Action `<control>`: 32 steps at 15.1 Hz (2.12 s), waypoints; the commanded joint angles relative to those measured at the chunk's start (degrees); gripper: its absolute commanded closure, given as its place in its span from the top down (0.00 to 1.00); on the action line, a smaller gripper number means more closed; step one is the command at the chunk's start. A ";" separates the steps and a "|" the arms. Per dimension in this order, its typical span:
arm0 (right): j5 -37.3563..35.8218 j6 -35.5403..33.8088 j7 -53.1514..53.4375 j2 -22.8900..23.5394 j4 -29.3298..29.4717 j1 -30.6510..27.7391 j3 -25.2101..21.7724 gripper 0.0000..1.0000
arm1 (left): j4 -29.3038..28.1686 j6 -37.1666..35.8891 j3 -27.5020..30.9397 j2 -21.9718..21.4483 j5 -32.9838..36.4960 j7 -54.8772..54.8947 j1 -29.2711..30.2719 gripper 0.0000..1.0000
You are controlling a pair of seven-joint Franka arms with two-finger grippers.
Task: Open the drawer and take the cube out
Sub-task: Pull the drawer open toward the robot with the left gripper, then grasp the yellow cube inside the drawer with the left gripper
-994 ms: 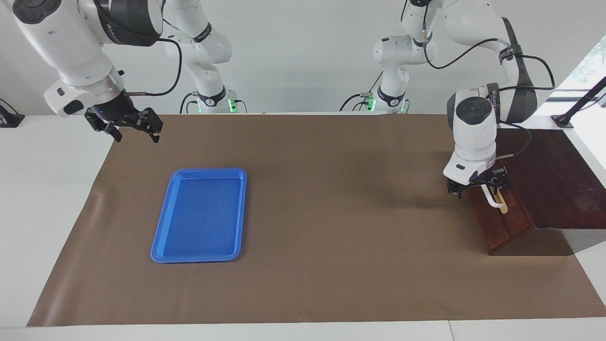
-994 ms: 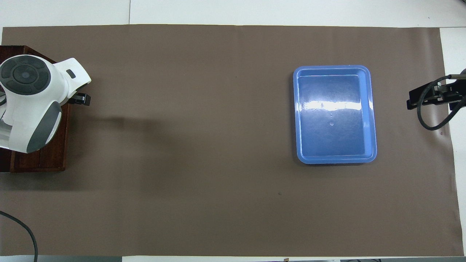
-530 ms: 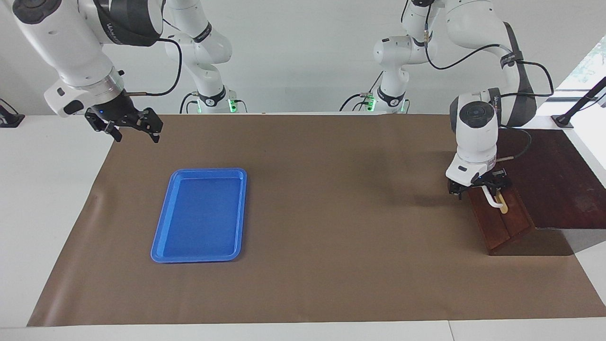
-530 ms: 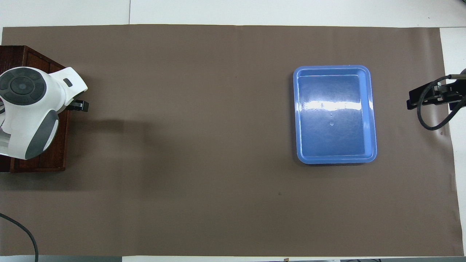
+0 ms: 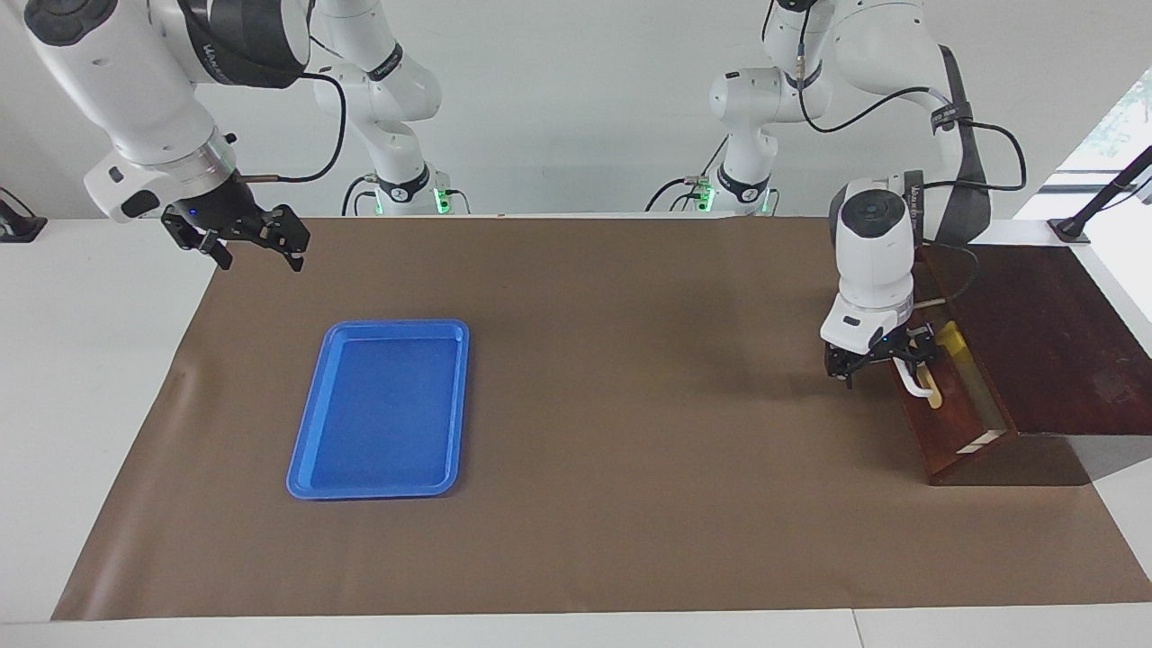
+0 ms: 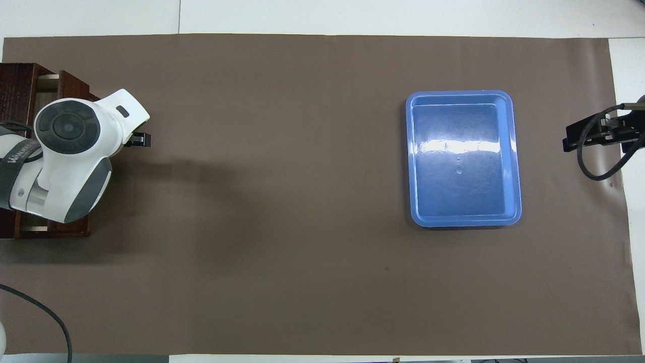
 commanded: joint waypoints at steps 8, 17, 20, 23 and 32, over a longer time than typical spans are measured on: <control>-0.09 -0.26 -1.38 -1.30 -1.41 -0.45 0.24 1.00 | 0.54 1.44 0.31 0.80 -7.46 -9.19 -9.24 1.00; -0.09 -0.26 -1.38 -1.30 -1.41 -0.45 0.24 1.00 | 24.85 -18.91 0.66 7.56 -21.05 -9.27 -8.63 1.00; -0.09 -0.26 -1.38 -1.30 -1.41 -0.37 0.15 1.00 | 29.11 -24.31 1.71 5.83 -27.49 -14.78 -3.64 1.00; -0.09 -0.26 -1.38 -1.30 -1.41 -0.45 0.15 1.00 | 25.61 -25.18 1.80 1.78 -27.94 -19.28 1.55 1.00; 0.09 2.81 -0.94 -1.65 -2.38 -0.36 0.15 1.00 | 11.47 -20.01 2.16 -4.55 -27.50 -50.76 8.60 1.00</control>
